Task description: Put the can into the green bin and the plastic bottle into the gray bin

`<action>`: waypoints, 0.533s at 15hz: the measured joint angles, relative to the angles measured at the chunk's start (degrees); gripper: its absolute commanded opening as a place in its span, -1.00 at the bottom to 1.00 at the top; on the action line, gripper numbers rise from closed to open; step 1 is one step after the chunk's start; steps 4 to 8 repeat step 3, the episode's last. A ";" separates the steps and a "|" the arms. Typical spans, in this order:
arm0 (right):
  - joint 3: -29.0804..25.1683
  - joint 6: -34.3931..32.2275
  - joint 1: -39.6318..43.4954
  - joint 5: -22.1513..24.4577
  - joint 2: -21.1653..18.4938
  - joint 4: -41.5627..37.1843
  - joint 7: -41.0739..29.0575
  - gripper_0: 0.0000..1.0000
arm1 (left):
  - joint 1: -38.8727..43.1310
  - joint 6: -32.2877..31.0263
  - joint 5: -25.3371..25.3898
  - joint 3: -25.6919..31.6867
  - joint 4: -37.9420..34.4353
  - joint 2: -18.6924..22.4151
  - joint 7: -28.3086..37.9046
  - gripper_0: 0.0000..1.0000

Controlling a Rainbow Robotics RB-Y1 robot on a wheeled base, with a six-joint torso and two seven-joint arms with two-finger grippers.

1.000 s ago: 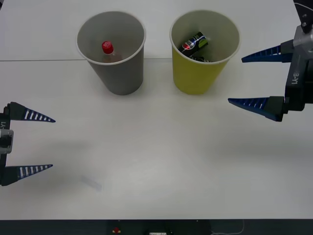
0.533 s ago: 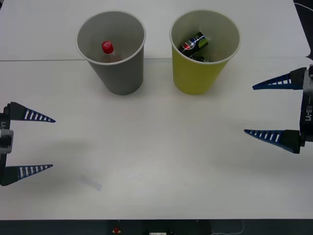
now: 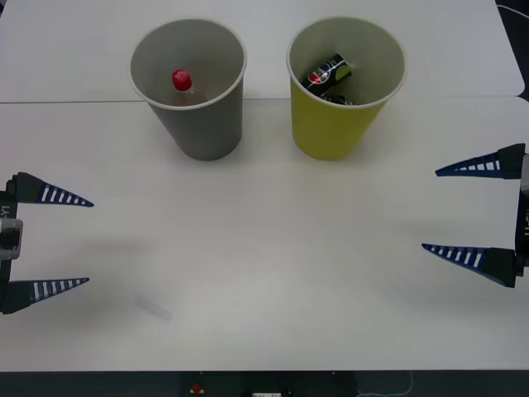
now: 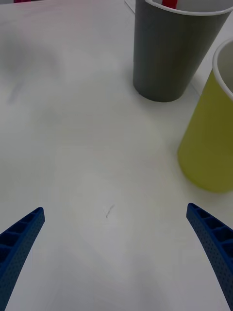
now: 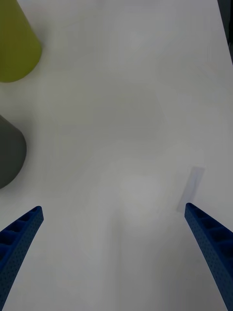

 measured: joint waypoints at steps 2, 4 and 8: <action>0.00 0.00 0.32 0.01 0.10 0.00 0.00 1.00 | 0.00 0.00 0.00 0.00 0.00 0.00 0.00 1.00; 0.00 -0.03 0.39 0.01 0.10 0.00 0.00 1.00 | 0.00 0.00 0.00 0.00 0.00 0.00 0.00 1.00; 0.00 -0.03 0.39 0.01 0.10 0.00 0.00 1.00 | 0.00 0.00 0.00 0.00 0.00 0.00 0.00 1.00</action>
